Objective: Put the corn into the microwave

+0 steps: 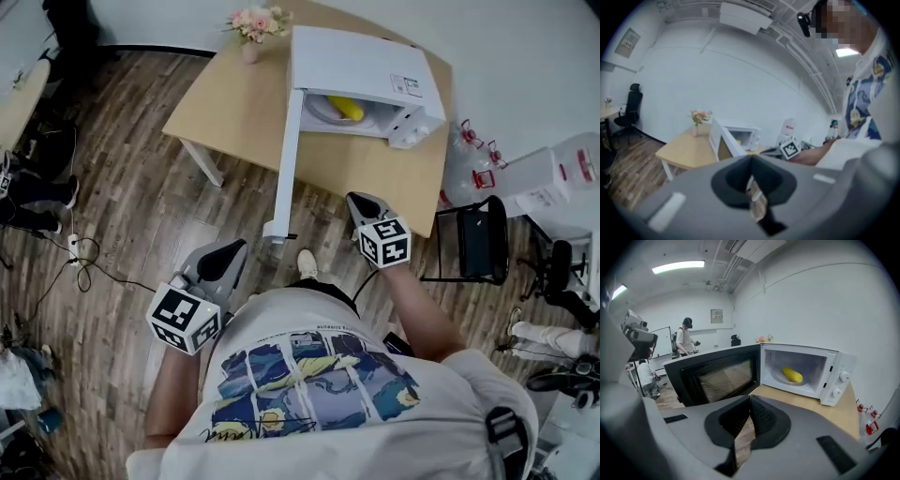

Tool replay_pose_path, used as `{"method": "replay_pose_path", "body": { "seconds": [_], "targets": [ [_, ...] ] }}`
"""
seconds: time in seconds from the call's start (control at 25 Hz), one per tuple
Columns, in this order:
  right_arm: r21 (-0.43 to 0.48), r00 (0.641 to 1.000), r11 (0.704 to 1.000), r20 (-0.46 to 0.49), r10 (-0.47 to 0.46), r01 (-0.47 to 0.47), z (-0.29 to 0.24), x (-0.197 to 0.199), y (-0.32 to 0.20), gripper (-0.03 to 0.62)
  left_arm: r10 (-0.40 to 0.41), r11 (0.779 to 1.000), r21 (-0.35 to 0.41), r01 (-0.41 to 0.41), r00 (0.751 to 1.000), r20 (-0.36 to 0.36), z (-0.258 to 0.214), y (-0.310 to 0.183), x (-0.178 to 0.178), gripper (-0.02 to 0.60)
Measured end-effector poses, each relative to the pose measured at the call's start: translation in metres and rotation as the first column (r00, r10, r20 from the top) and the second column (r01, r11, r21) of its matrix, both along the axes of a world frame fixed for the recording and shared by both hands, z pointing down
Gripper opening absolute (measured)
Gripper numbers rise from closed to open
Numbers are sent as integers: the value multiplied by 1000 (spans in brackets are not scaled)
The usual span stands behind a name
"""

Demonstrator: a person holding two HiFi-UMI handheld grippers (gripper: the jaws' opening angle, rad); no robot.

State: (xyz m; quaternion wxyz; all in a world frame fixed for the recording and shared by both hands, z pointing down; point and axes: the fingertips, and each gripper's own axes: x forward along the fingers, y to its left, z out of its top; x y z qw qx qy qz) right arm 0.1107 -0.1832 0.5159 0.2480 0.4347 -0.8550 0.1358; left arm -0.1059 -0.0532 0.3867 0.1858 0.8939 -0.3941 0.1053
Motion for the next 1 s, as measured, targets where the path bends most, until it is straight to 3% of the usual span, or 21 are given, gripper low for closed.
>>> {"method": "replay_pose_path", "body": {
  "seconds": [0.56, 1.0],
  "targets": [
    [35, 994, 999, 107, -10, 6, -35, -51, 117, 11, 42, 998, -38, -42, 999, -5, 29, 87, -36, 9],
    [35, 992, 999, 126, -30, 26, -47, -69, 164, 9, 119, 992, -28, -120, 993, -28, 33, 105, -26, 9]
  ]
}}
